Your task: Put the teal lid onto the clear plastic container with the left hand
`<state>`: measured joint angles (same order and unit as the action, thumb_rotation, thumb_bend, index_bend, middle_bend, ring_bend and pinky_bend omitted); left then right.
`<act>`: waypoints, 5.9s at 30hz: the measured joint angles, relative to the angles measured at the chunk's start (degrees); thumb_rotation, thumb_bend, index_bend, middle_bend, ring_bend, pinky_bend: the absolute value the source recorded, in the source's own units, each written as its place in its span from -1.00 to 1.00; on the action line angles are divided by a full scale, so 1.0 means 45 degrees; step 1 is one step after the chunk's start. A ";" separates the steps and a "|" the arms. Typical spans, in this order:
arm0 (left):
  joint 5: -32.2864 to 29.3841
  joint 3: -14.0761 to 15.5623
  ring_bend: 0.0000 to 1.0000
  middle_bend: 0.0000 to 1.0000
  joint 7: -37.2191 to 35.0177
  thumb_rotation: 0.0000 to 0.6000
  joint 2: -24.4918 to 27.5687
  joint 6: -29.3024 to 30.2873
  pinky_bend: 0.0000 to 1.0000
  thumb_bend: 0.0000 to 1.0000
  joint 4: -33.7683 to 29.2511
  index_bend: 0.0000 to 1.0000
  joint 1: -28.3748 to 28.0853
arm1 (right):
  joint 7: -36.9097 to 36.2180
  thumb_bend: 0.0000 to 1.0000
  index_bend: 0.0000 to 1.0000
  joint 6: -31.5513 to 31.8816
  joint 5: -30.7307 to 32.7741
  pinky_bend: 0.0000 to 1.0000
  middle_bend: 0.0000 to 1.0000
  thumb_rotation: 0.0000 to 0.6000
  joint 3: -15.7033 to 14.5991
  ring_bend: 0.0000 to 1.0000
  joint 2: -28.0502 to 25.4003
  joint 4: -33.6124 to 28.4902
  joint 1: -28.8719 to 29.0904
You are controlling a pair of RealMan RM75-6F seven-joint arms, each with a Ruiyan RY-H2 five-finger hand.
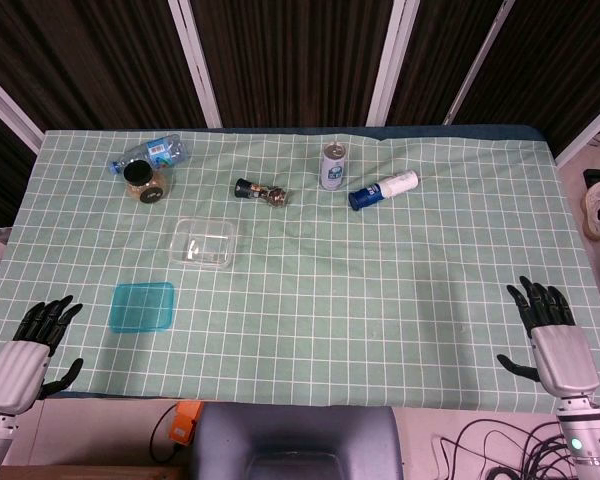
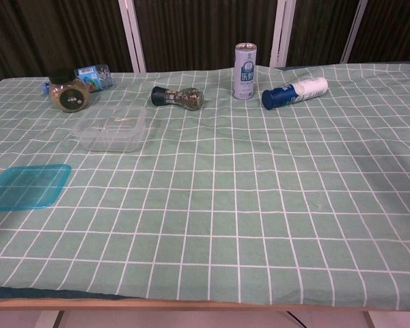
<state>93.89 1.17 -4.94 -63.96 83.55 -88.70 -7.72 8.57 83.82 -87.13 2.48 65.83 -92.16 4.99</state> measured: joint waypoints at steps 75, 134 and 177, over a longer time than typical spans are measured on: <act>0.2023 0.3054 -1.00 -1.00 -1.1502 1.00 -0.5347 -0.5336 -1.00 -0.55 1.2438 -1.00 -0.6531 | 0.1073 -0.88 -1.00 -0.1409 0.1186 -1.00 -1.00 1.00 0.0000 -1.00 0.0364 -0.0097 0.0591; 0.1096 0.1881 0.17 -0.05 -0.8301 1.00 -0.1947 -0.4338 0.15 -0.49 0.7019 -1.00 -0.7535 | 0.0814 -0.88 -1.00 -0.1818 0.1387 -1.00 -1.00 1.00 -0.0045 -1.00 0.0222 -0.0148 0.0829; -0.1885 -0.0480 0.20 0.02 -0.6885 1.00 -0.3131 -1.3179 0.17 -0.49 0.7202 -1.00 -1.2738 | 0.0822 -0.88 -1.00 -0.2814 0.2517 -1.00 -1.00 1.00 0.0232 -1.00 0.0191 -0.0087 0.1367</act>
<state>85.40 -0.99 -35.92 -78.04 24.24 -56.29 -65.04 12.27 71.16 -75.80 3.52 66.69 -92.55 11.14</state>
